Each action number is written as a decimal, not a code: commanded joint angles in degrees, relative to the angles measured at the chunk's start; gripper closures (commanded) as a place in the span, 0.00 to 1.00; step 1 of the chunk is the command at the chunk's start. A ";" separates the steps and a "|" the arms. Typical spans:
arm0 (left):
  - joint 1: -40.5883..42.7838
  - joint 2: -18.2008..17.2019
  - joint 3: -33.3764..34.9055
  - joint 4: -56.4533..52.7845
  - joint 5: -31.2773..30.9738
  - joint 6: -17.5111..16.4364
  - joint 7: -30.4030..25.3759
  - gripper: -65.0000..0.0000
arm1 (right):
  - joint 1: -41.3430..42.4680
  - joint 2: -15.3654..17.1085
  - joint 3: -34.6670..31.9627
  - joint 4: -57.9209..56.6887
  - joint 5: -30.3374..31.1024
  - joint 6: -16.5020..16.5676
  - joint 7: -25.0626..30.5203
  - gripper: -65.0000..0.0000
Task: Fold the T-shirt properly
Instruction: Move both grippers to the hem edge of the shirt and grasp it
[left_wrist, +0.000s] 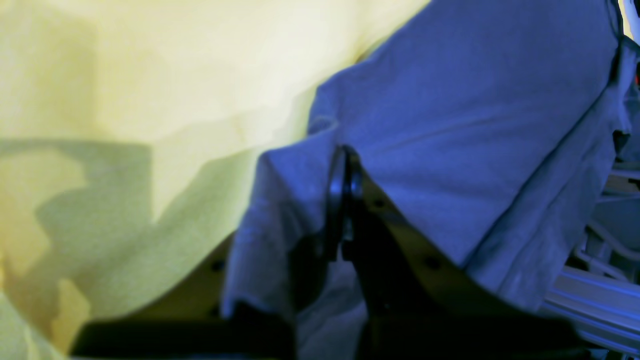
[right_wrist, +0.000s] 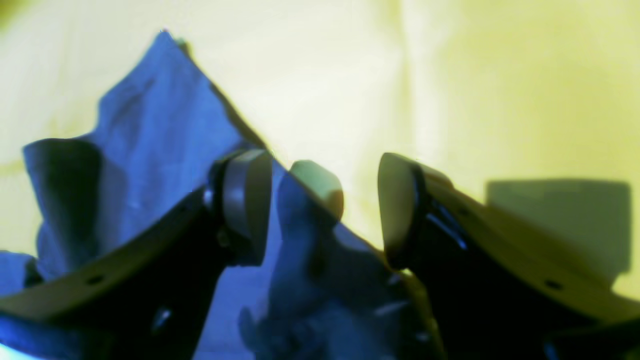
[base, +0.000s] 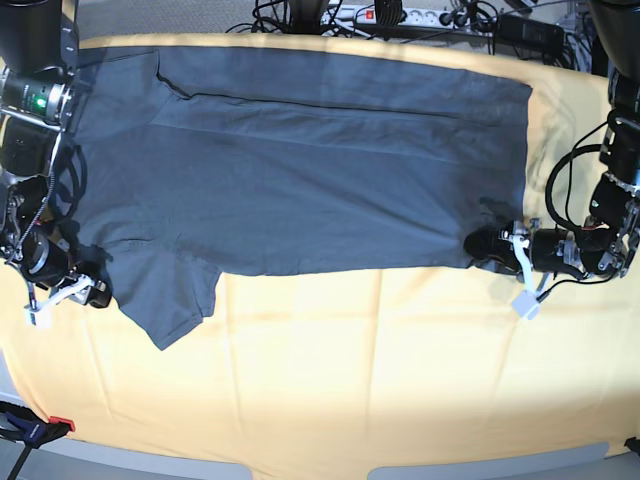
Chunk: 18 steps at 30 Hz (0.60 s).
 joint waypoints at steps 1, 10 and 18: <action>-1.62 -1.05 -0.52 0.46 -0.74 -0.30 -0.61 1.00 | 1.07 0.04 0.09 0.66 0.42 1.16 -1.03 0.44; -1.64 -1.05 -0.52 0.46 -0.74 -0.30 -0.68 1.00 | 1.42 -1.05 0.11 0.68 4.37 3.77 -3.17 0.54; -1.68 -1.05 -0.52 0.46 -0.74 -0.30 -2.29 1.00 | 1.57 1.31 0.11 0.70 5.01 3.77 0.94 1.00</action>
